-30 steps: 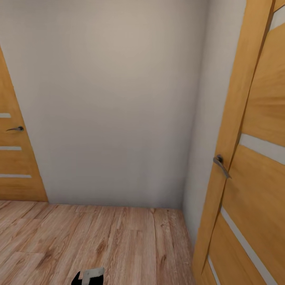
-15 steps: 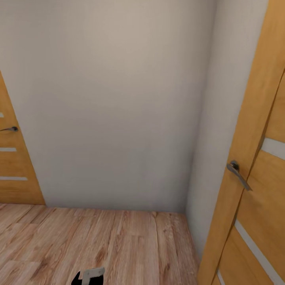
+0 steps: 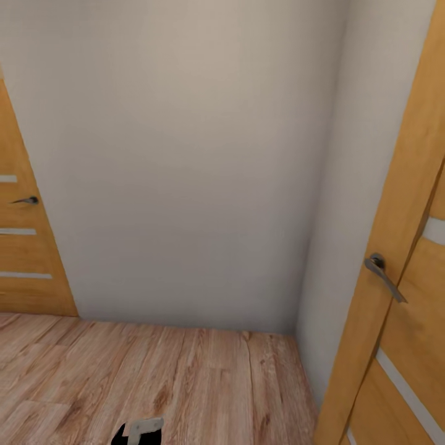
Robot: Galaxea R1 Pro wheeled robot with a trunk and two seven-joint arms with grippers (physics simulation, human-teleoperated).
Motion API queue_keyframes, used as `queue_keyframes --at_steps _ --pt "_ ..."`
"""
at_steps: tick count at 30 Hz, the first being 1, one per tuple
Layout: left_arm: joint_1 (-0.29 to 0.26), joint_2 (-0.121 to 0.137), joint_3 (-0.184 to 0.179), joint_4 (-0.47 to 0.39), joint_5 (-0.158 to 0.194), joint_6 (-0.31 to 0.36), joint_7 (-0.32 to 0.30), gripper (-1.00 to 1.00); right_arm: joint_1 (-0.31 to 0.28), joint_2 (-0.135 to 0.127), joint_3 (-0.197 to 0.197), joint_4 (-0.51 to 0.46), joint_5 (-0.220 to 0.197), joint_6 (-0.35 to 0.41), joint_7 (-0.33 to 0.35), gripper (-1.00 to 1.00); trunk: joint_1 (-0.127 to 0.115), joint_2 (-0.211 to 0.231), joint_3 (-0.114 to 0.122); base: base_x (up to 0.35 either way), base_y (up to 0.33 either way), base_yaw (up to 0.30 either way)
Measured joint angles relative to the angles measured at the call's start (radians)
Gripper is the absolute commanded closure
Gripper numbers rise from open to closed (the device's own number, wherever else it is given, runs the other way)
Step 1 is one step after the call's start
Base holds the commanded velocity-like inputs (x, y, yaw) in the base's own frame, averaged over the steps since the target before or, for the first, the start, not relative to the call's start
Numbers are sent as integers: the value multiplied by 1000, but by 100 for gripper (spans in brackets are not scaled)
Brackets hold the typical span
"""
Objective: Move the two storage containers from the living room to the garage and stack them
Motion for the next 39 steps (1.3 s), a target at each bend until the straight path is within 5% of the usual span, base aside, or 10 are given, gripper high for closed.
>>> queue_keyframes --at_steps 39 --pt "0 0 0 0 0 0 -2 -100 1 0 0 0 0 -1 0 -100 0 0 0 201 21 44"
